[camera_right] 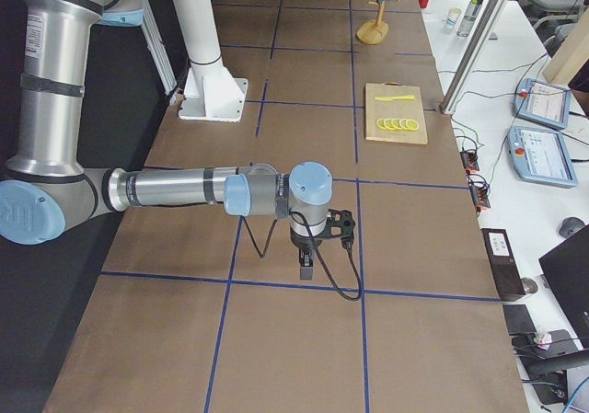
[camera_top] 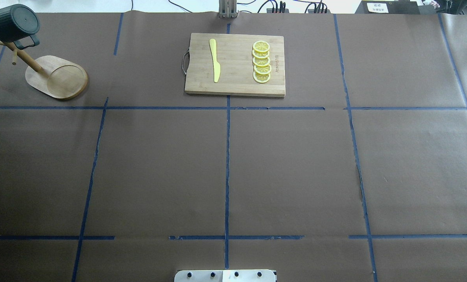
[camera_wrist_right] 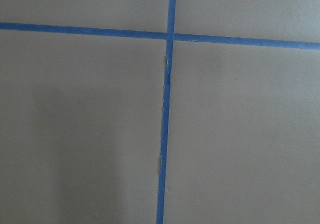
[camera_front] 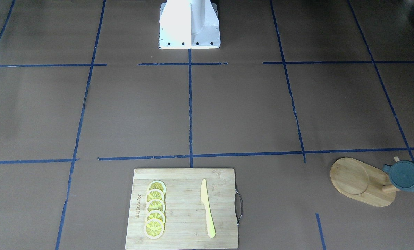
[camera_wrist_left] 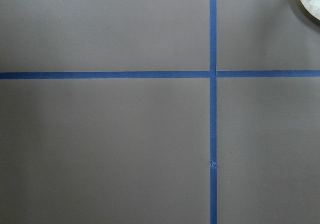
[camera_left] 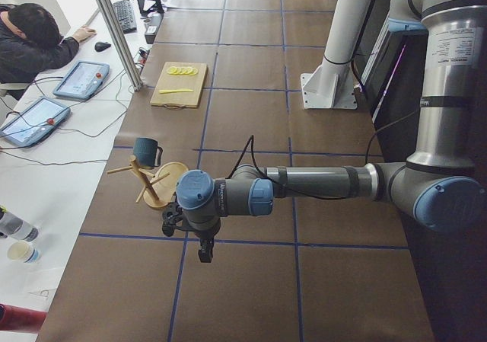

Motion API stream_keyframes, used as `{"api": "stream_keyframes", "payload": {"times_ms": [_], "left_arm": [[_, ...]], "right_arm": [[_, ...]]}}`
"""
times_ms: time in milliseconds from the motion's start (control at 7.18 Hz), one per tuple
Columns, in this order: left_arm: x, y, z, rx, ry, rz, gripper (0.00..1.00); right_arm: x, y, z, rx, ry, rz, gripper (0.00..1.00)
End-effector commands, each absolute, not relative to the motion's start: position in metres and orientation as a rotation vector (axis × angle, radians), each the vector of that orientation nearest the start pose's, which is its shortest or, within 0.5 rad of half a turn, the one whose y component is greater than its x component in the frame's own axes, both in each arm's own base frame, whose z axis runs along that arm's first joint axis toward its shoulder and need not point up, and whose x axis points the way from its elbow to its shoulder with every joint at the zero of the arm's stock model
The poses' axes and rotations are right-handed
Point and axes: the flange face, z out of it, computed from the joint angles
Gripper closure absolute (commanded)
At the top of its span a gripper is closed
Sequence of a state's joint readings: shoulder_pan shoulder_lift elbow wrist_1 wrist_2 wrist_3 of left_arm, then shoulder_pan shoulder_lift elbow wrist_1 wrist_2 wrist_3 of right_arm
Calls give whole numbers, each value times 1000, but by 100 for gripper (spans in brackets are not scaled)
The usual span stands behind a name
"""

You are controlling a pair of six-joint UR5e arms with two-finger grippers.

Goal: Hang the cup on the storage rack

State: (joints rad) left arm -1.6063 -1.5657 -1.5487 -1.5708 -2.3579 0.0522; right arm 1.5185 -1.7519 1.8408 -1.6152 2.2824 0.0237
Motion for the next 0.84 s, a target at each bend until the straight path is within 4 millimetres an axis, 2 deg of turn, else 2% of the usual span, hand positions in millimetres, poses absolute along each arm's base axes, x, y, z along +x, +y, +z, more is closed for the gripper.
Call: {"api": "stream_keyframes", "payload": {"times_ms": [0,697], "left_arm": [[-80,-484,673,4,786,3,0],[-80,-479,675,1,786,2,0]], "right_arm": [[46,-420,617,16,-714,-44,0],[45,-420,615,16,-719,-42,0]]}}
